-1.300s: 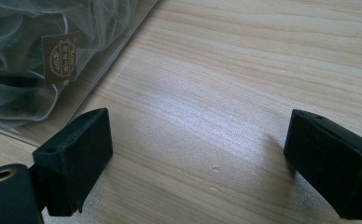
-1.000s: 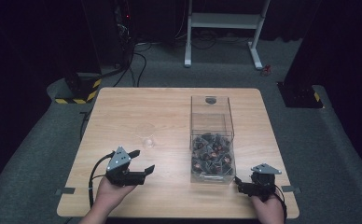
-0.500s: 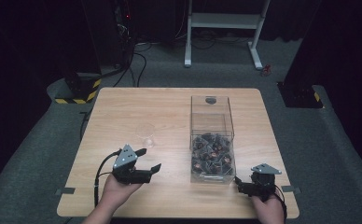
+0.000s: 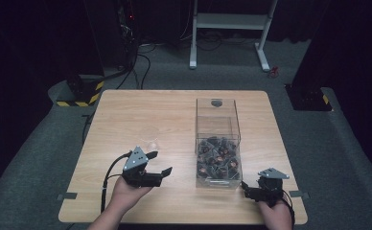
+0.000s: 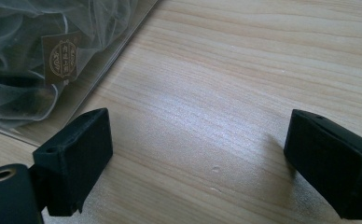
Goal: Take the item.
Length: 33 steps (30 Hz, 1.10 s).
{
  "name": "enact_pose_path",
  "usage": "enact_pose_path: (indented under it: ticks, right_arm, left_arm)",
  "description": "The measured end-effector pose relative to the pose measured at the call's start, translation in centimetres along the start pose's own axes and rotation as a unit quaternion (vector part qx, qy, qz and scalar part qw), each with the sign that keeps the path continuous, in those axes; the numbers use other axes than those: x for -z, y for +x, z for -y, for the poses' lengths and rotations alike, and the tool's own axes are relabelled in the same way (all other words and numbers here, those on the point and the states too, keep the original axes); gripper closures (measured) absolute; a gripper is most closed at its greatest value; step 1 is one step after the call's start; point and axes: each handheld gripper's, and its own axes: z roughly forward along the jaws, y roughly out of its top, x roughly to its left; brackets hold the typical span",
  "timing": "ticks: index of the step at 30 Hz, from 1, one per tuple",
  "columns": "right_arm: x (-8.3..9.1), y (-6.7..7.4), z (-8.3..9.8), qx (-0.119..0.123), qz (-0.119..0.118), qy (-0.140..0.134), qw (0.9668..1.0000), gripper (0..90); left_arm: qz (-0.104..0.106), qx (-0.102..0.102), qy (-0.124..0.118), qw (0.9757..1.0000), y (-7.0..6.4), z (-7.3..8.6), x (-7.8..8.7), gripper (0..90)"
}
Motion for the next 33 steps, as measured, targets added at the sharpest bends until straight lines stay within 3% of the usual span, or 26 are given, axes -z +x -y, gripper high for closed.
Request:
enact_pose_path:
  ticks: [33]
  right_arm:
    - [0.0,0.0,0.0,0.002,0.0,0.0,1.0,7.7]
  left_arm:
    - [0.042,-0.009,-0.002,0.9991,-2.1,-2.0,-3.5,21.9]
